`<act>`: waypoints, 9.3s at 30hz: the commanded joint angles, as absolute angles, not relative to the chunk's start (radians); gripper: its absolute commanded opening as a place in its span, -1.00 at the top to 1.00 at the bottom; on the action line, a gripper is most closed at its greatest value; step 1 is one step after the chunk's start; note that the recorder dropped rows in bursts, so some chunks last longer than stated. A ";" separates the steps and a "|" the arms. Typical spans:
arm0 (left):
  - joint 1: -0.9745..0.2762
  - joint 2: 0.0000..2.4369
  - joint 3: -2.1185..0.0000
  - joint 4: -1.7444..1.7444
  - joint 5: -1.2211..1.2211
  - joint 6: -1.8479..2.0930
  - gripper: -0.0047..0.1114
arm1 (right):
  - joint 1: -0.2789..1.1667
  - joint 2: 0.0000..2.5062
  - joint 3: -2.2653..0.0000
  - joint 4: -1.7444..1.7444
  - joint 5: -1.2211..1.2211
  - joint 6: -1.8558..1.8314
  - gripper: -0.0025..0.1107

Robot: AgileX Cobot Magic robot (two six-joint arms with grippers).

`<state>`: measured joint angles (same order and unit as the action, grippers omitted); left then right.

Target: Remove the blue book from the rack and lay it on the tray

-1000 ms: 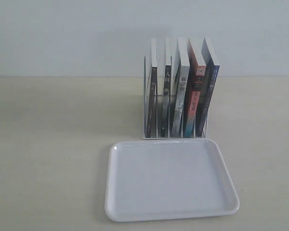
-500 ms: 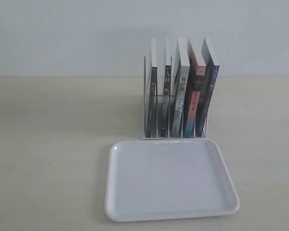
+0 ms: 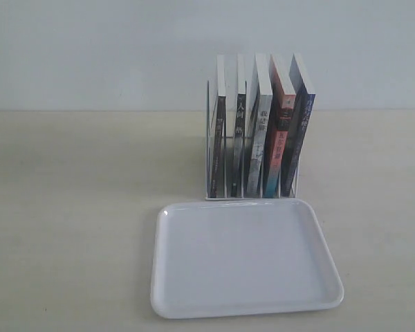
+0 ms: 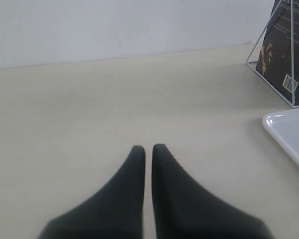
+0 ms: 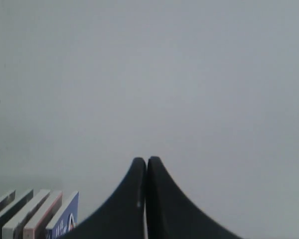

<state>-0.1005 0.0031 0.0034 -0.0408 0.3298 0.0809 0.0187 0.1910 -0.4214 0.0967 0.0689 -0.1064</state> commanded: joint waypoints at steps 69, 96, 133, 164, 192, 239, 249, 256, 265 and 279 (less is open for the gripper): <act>-0.101 0.000 0.000 -0.040 0.314 0.074 0.84 | 0.397 1.586 -1.523 0.118 0.802 0.035 0.96; -0.101 0.000 0.000 -0.040 0.314 0.074 0.84 | 0.300 1.874 -1.777 0.177 0.880 0.096 0.17; -0.101 0.000 0.000 -0.040 0.314 0.074 0.84 | 0.300 1.965 -1.862 0.192 0.959 0.077 0.17; -0.101 0.000 0.000 -0.040 0.314 0.074 0.84 | 0.300 2.045 -1.908 0.181 0.999 0.078 0.60; -0.101 0.000 0.000 -0.040 0.314 0.074 0.84 | 0.300 2.046 -1.978 0.213 1.080 0.083 0.79; -0.101 0.000 0.000 -0.040 0.314 0.074 0.84 | 0.300 1.955 -2.067 0.149 1.095 0.078 0.94; -0.101 0.000 0.000 -0.040 0.314 0.074 0.84 | 0.300 1.931 -2.067 0.149 1.127 0.080 0.94; -0.101 0.000 0.000 -0.040 0.314 0.074 0.84 | 0.300 1.931 -2.067 0.149 1.126 0.081 0.94; -0.101 0.000 0.000 -0.040 0.314 0.074 0.84 | 0.300 1.931 -2.067 0.149 1.118 0.081 0.94; -0.101 0.000 0.000 -0.040 0.314 0.074 0.84 | 0.300 1.965 -2.067 0.178 1.105 0.087 0.94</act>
<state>-0.1005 0.0031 0.0034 -0.0408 0.3298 0.0809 0.3018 1.9607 -2.0514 0.1637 1.1426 0.0887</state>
